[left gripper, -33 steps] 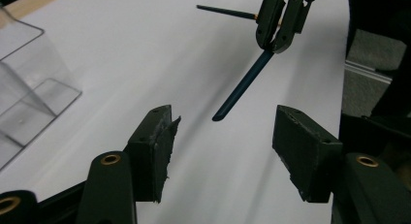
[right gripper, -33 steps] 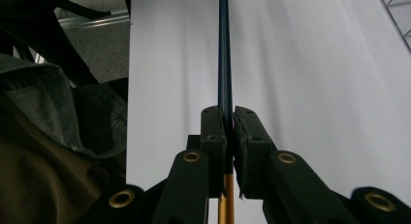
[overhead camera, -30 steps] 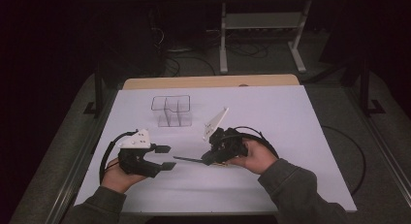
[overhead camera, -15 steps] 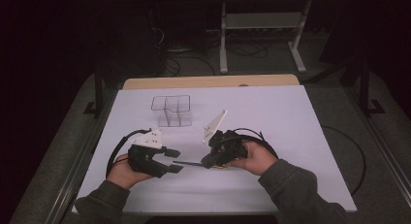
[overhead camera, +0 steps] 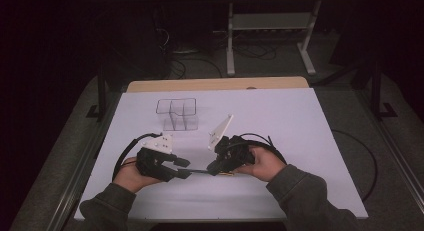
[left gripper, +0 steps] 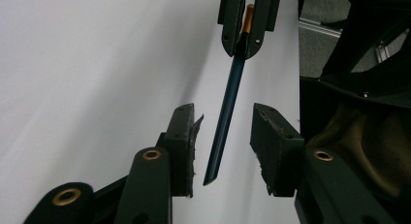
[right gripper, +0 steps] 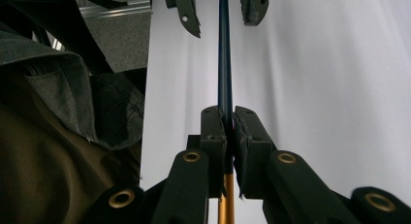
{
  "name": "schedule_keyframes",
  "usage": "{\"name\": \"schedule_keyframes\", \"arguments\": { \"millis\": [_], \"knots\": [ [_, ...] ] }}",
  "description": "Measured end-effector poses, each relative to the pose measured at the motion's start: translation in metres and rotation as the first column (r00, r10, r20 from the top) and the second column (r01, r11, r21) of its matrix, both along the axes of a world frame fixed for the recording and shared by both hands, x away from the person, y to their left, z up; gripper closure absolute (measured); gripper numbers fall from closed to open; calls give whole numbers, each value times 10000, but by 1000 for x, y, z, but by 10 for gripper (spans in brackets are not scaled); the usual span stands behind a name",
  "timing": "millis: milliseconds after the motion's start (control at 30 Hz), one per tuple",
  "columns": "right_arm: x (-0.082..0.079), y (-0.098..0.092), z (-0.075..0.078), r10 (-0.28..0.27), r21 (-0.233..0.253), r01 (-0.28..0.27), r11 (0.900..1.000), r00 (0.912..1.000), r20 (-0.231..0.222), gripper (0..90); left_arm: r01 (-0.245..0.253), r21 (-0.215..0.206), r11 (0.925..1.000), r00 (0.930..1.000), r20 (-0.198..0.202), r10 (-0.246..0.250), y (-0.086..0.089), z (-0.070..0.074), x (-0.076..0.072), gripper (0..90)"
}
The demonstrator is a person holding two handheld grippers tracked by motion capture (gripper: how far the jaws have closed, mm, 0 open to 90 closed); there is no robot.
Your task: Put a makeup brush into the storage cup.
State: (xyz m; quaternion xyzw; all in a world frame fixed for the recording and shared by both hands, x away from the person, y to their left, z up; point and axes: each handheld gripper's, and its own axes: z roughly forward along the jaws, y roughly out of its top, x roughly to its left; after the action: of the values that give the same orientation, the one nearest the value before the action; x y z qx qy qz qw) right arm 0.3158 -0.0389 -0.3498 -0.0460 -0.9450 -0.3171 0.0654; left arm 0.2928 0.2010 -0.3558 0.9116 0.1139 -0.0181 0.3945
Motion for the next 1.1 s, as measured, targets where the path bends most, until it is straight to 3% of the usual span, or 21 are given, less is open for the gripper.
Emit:
{"name": "schedule_keyframes", "arguments": {
  "millis": [300,600,1100],
  "knots": [
    [-1,3,-2,197,-14,-197,9998,9998,45,825,241,211,9995,9992,-331,-234,-3,-3,1,684],
    [-3,4,-4,260,-52,-260,9996,9997,28,825,361,320,9988,9979,-541,-343,-5,-6,2,701],
    [-3,7,-6,407,-66,-407,9991,9992,-2,825,630,765,9951,9968,-545,-589,-11,-6,3,716]
  ]
}}
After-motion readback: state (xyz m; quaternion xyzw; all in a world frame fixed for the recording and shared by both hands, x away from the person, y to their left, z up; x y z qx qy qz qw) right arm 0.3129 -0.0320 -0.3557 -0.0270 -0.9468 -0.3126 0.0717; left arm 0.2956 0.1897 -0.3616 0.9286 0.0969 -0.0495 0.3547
